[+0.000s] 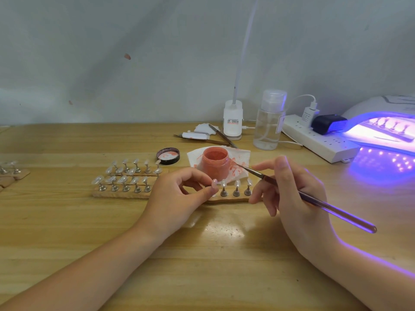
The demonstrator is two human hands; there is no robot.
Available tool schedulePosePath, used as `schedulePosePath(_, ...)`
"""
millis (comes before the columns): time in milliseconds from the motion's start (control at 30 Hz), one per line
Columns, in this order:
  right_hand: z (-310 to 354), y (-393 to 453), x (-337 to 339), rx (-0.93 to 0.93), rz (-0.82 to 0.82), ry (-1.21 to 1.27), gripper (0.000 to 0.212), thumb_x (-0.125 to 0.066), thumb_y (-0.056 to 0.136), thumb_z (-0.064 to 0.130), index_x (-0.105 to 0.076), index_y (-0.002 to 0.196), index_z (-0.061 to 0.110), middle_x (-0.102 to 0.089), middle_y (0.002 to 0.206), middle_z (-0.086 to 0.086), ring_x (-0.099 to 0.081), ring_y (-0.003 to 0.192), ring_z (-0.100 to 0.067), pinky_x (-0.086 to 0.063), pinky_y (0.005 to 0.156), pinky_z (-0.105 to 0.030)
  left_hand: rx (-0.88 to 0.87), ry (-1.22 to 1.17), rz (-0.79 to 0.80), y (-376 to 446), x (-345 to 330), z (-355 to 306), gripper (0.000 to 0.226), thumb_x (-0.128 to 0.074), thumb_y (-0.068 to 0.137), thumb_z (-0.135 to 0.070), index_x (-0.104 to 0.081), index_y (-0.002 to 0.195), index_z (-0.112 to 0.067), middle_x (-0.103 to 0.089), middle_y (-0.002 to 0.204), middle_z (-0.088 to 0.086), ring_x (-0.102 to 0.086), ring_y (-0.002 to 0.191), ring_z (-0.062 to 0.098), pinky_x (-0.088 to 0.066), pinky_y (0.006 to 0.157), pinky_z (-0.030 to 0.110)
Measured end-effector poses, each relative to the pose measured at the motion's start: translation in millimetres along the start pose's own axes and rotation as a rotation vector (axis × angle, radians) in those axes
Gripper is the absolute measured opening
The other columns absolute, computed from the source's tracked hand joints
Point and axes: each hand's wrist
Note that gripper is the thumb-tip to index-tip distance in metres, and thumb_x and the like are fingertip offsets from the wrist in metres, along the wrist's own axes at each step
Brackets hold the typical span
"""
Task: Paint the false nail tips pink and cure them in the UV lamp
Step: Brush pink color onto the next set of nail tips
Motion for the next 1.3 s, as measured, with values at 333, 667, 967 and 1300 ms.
schedulePosePath(333,1.1,-0.4,-1.0,-0.003,0.004,-0.006,0.038,-0.039,0.090,0.039,-0.066,0.070,0.022,-0.059,0.050,-0.004,-0.036,0.036,-0.013,-0.030,0.038,-0.019,0.068,0.061,-0.012,3.7,-2.6,5.4,0.014,-0.078,0.068,-0.020,-0.066,0.064,-0.025,-0.063,0.064,-0.019,-0.056,0.066,-0.001,-0.043,0.063,0.010)
schedulePosePath(667,2.3,-1.2,-2.8,-0.012,0.017,-0.018,0.037,-0.039,0.089,0.037,-0.065,0.070,0.019,-0.059,0.051,-0.004,-0.036,0.036,-0.009,-0.030,0.039,-0.018,0.072,0.125,-0.012,6.0,-5.2,6.1,0.022,-0.080,0.067,-0.016,-0.062,0.059,-0.028,-0.064,0.067,-0.014,-0.058,0.068,0.008,-0.042,0.061,0.011)
schedulePosePath(967,3.1,-1.5,-2.8,-0.033,0.026,-0.031,0.041,-0.040,0.085,0.046,-0.066,0.070,0.018,-0.060,0.051,-0.004,-0.037,0.037,-0.009,-0.032,0.040,-0.015,0.101,0.169,0.035,7.7,-5.6,7.3,0.021,-0.079,0.068,-0.022,-0.059,0.061,-0.026,-0.058,0.061,-0.010,-0.049,0.055,-0.001,-0.039,0.055,0.014)
schedulePosePath(1300,5.0,-1.4,-3.9,-0.043,0.028,0.011,0.038,-0.040,0.087,0.033,-0.065,0.068,0.012,-0.058,0.048,-0.005,-0.034,0.036,-0.009,-0.030,0.038,-0.016,0.058,0.261,0.143,8.0,-7.1,4.9,0.025,-0.078,0.063,-0.040,-0.059,0.079,-0.037,-0.050,0.070,-0.016,-0.044,0.062,0.000,-0.038,0.060,0.017)
Point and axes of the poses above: each hand's wrist, its own y-axis towards the middle knuckle, its own x-axis out of the back of the hand, z = x × y
